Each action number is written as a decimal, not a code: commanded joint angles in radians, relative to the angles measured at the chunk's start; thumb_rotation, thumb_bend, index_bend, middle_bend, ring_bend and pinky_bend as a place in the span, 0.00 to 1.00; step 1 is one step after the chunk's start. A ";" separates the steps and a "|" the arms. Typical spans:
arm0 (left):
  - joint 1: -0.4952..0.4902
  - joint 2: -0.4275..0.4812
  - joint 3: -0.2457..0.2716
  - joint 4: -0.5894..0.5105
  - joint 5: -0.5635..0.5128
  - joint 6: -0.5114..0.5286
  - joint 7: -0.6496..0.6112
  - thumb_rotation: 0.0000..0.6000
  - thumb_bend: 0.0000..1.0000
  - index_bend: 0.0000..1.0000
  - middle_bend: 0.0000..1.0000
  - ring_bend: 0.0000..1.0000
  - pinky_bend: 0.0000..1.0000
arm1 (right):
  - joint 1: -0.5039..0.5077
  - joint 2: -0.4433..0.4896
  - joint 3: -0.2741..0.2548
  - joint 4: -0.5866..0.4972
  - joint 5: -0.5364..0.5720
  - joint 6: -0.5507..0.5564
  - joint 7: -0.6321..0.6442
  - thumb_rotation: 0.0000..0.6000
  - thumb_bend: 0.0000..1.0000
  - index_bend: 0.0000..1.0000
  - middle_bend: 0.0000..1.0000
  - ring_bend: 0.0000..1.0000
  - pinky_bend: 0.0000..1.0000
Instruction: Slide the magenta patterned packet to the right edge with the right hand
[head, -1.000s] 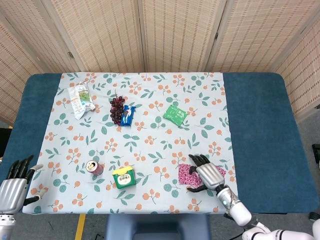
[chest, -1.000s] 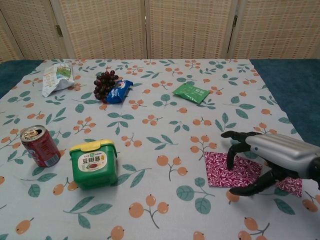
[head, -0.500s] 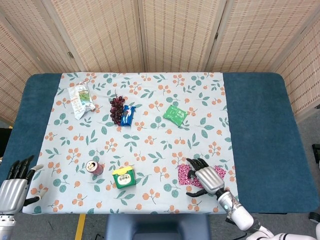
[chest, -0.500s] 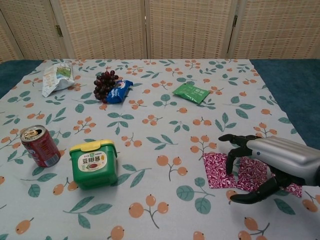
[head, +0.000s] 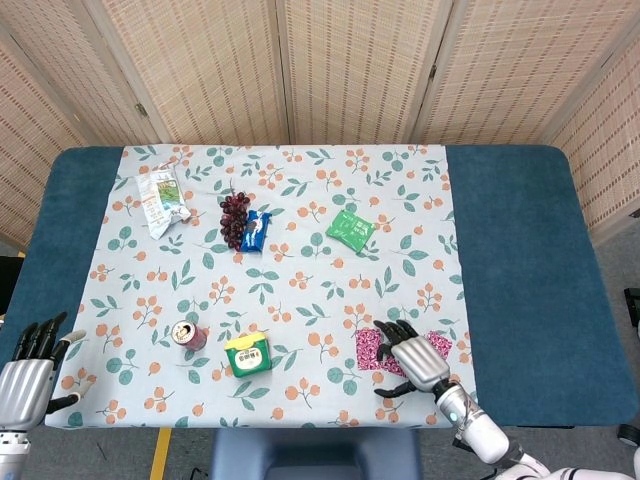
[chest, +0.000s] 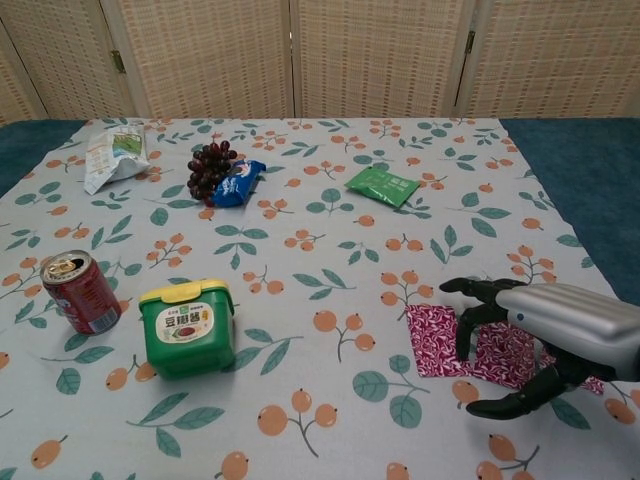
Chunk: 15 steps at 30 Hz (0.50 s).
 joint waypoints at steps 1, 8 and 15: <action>0.002 0.000 0.001 0.001 0.001 0.001 -0.001 1.00 0.24 0.26 0.06 0.09 0.00 | -0.005 0.005 0.000 -0.002 -0.001 0.010 -0.001 0.55 0.21 0.39 0.04 0.00 0.00; 0.000 -0.004 0.001 0.005 0.002 -0.001 -0.002 1.00 0.24 0.26 0.06 0.09 0.00 | -0.016 0.023 0.002 -0.002 0.014 0.018 -0.001 0.55 0.21 0.39 0.05 0.00 0.00; 0.003 -0.003 0.001 0.006 -0.001 -0.001 -0.004 1.00 0.24 0.26 0.06 0.09 0.00 | -0.005 0.001 0.005 0.007 0.008 0.001 -0.003 0.55 0.21 0.40 0.05 0.00 0.00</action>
